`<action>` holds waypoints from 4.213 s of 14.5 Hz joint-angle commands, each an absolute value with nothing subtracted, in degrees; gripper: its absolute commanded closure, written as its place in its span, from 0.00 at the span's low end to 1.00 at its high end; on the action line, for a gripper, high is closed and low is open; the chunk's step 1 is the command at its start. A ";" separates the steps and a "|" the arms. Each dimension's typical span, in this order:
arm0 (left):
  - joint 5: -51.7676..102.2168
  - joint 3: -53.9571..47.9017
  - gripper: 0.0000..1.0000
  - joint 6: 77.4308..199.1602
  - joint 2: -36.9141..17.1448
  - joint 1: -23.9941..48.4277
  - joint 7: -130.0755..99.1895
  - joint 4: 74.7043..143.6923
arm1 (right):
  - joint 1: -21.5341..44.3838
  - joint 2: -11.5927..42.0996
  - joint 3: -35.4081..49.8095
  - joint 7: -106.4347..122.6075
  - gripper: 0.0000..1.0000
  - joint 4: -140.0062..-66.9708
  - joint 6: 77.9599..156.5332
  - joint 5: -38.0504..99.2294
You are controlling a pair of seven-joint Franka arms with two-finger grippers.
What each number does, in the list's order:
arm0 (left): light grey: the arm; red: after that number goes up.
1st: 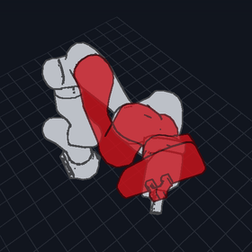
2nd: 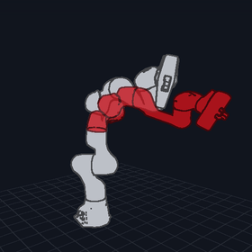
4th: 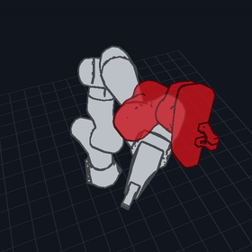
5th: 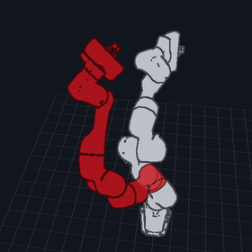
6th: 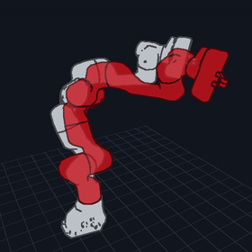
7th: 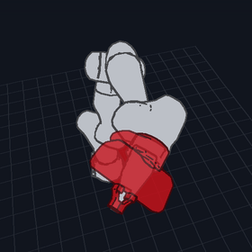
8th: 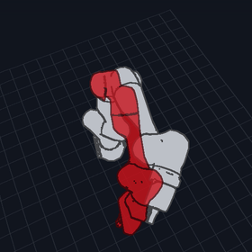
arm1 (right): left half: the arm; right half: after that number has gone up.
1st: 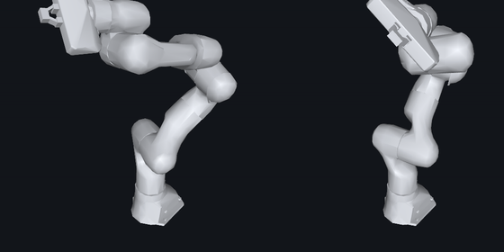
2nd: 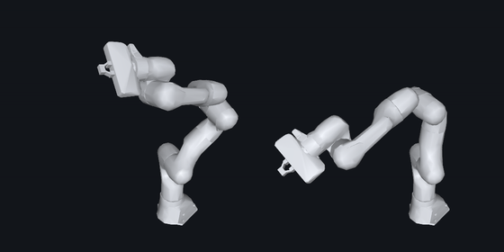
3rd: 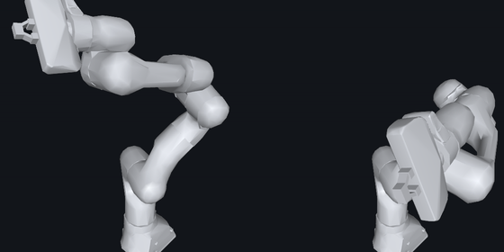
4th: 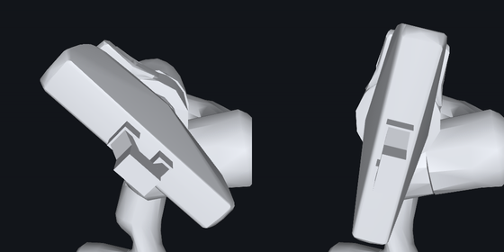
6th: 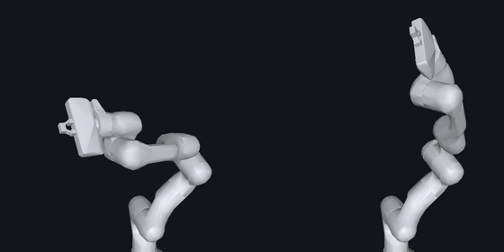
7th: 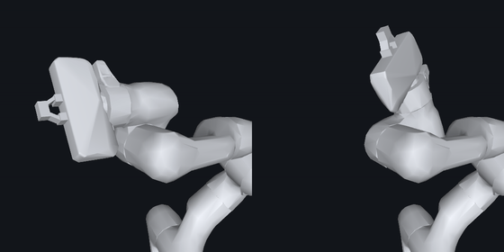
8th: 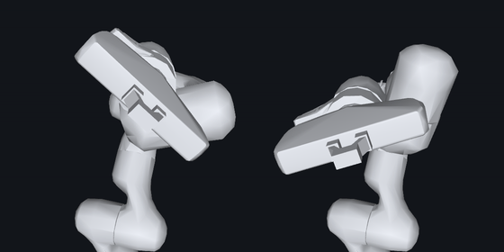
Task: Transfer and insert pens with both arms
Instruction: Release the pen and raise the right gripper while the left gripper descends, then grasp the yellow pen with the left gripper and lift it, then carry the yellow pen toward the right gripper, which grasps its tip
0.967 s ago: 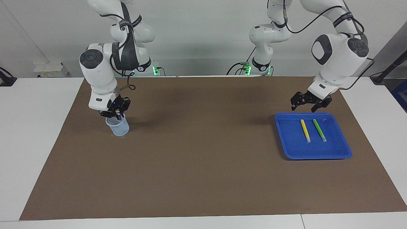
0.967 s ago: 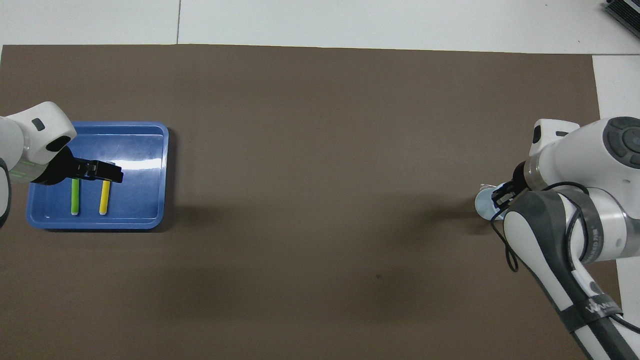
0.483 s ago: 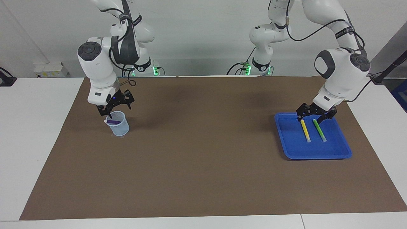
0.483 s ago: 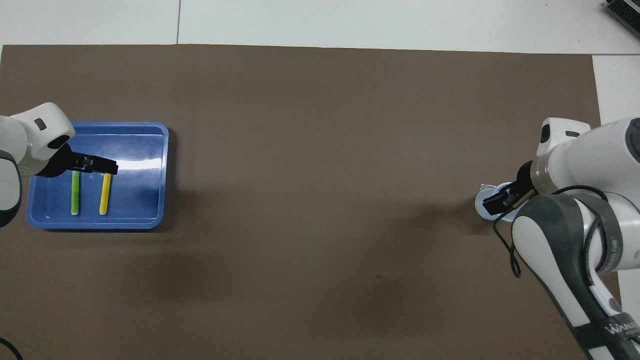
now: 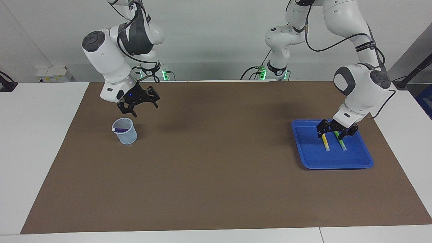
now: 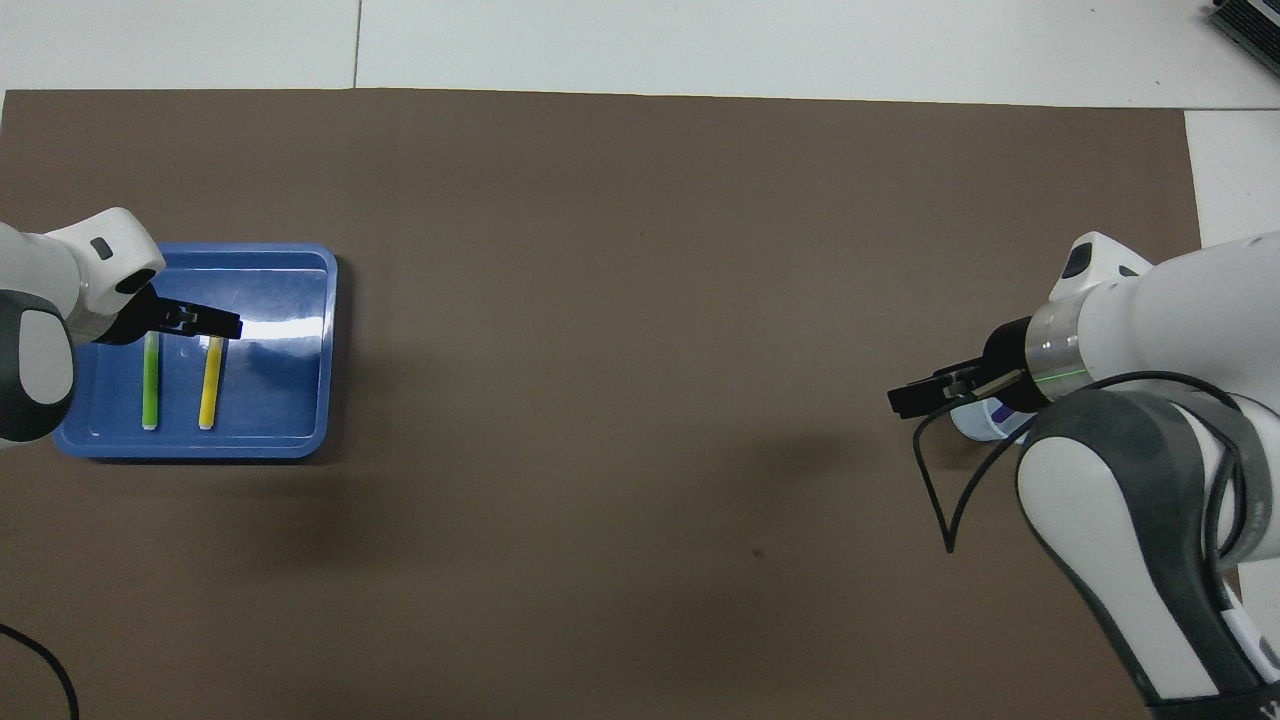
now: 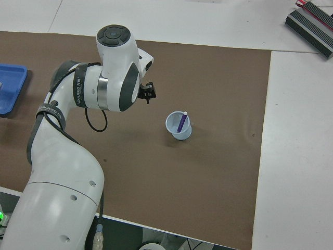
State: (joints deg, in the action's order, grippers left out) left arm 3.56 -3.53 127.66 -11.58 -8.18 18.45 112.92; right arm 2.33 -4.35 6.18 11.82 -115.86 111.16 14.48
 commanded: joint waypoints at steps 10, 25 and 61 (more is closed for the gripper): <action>2.46 -3.96 0.08 133.24 -16.08 -11.69 24.60 113.55 | 16.16 -3.78 6.15 -27.40 0.00 -114.61 123.29 26.80; 2.46 -3.96 0.42 135.88 -17.05 -12.13 25.05 118.30 | 20.92 -3.16 6.06 -37.18 0.00 -114.96 130.78 31.20; 25.57 -5.10 1.00 108.98 -3.35 1.31 -61.06 105.73 | 33.57 1.05 6.15 -50.19 0.00 -114.35 153.28 39.90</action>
State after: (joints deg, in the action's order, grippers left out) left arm 23.77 -5.75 109.18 -5.89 0.21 -54.67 103.90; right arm 32.28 0.24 6.24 -49.96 -114.76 151.58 38.67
